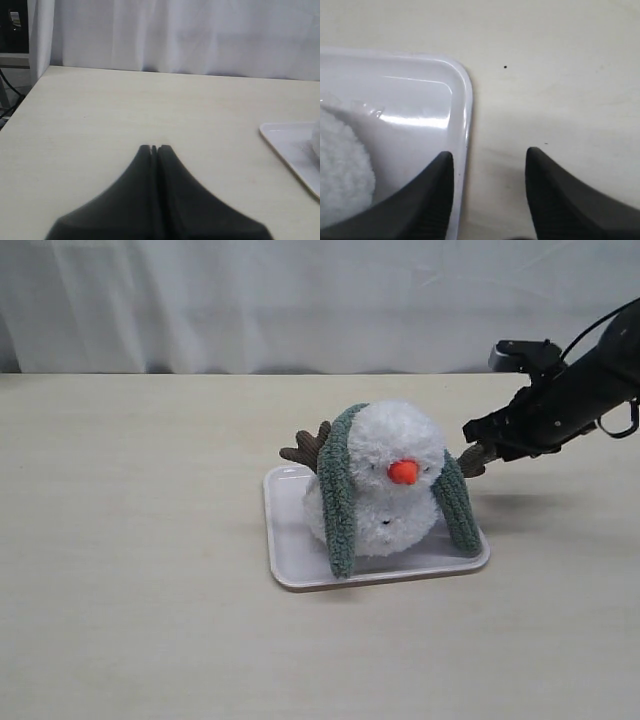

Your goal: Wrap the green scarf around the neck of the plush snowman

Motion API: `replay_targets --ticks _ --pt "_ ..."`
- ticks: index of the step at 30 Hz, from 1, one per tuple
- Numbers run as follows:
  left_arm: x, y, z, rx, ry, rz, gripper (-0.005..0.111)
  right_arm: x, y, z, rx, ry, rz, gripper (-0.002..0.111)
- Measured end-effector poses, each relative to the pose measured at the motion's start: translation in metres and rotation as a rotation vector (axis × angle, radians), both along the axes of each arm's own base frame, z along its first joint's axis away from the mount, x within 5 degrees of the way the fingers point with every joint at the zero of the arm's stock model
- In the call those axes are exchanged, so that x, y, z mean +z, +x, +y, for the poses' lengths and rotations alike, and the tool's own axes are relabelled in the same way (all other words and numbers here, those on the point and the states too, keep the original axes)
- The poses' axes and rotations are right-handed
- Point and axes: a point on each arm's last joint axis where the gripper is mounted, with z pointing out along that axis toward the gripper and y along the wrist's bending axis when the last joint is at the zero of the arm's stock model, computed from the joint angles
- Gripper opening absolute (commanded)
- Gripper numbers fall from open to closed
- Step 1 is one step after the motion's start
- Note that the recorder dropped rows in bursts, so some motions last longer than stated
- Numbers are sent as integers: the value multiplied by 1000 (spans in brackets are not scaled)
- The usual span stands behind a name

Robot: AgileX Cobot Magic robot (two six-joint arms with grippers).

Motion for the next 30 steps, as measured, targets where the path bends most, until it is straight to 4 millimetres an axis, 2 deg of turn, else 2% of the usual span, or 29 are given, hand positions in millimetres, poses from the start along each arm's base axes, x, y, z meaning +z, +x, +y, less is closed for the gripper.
replay_targets --ticks 6,9,11,12,14,16,17,19,21,23,27,30 --pt "0 0 0 0 0 0 0 50 -17 2 22 5 -46 43" --pt "0 0 0 0 0 0 0 77 -29 3 24 19 -69 39" --pt "0 0 0 0 0 0 0 93 -38 5 30 35 -72 31" --pt "0 0 0 0 0 0 0 101 -43 6 32 51 -74 20" --pt "0 0 0 0 0 0 0 125 -59 11 48 99 -81 4" --pt "0 0 0 0 0 0 0 147 -77 21 93 116 -97 4" --pt "0 0 0 0 0 0 0 161 -88 33 139 119 -120 4" --pt "0 0 0 0 0 0 0 176 -102 55 197 137 -158 4" --pt "0 0 0 0 0 0 0 183 -108 79 218 167 -195 4" --pt "0 0 0 0 0 0 0 180 -107 107 215 177 -233 4" --pt "0 0 0 0 0 0 0 151 -91 153 196 24 -321 4" --pt "0 0 0 0 0 0 0 135 -77 168 169 -103 -343 4"
